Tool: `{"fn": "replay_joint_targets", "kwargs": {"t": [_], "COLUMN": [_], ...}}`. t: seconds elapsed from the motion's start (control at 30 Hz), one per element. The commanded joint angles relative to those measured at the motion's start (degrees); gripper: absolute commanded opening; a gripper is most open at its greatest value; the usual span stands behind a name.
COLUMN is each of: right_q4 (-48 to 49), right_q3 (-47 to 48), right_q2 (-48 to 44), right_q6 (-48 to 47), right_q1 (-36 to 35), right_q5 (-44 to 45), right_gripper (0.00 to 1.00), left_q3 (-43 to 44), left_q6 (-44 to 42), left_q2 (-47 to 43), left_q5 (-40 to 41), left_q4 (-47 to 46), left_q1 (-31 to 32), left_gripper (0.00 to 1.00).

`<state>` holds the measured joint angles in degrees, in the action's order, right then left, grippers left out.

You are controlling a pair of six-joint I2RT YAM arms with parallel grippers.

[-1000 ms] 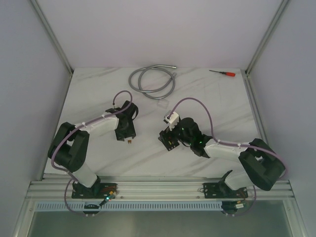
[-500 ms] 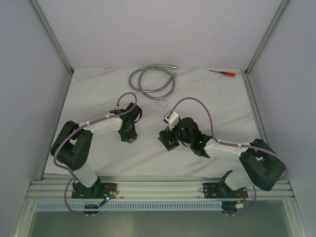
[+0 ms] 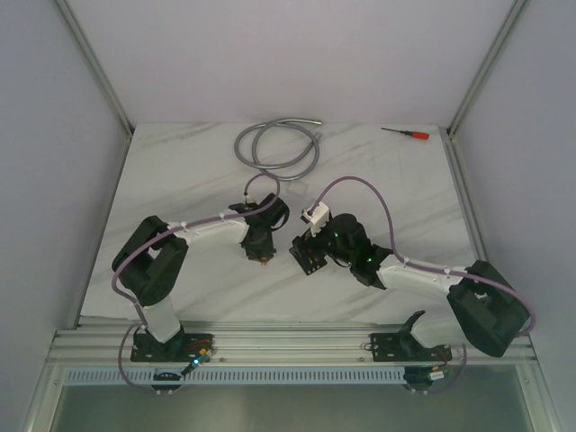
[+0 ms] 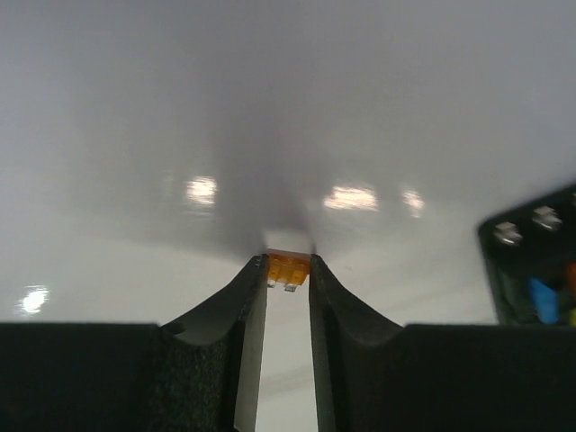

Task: Snap on the fuse box
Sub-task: Move the fuse to the center of the board, then pick up the fuse from the center of the board.

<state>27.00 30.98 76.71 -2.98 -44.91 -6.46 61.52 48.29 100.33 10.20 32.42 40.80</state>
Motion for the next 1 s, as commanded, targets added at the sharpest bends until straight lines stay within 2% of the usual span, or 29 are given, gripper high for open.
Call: {"fn": "replay_joint_targets", "kwargs": {"t": [0.0, 0.27, 0.53, 0.7, 0.77, 0.97], "right_q4": [-1.5, -7.2, -16.0, -22.9, -25.6, -35.6], "right_q3": [0.2, 0.4, 4.7, 11.0, 13.5, 23.7], "right_q2": [-2.6, -5.3, -5.0, -1.1, 1.0, 10.9], "right_q6": [1.0, 2.9, 6.3, 12.1, 15.9, 26.4], "right_q1": [-0.3, -0.7, -3.0, -6.0, -7.1, -11.6], "right_q5": [1.6, 2.8, 4.2, 6.7, 8.1, 14.1], "right_gripper": [0.92, 0.92, 0.88, 0.76, 0.72, 0.66], "left_q3": [3.2, 3.8, -0.6, -7.8, -10.3, -19.4], "left_q6": [3.2, 5.2, 5.5, 5.6, 5.2, 4.0], "left_q2": [3.0, 1.9, -2.2, -8.4, -11.1, -18.7], "left_q5": [-2.4, -4.4, -8.1, -11.0, -11.2, -13.3], "left_q4": [-1.1, -4.9, -12.0, -17.6, -19.0, -22.6], "left_q1": [3.7, 5.8, 5.1, 1.4, -0.3, -8.2], "left_gripper": [0.31, 0.38, 0.51, 0.57, 0.63, 0.75]}}
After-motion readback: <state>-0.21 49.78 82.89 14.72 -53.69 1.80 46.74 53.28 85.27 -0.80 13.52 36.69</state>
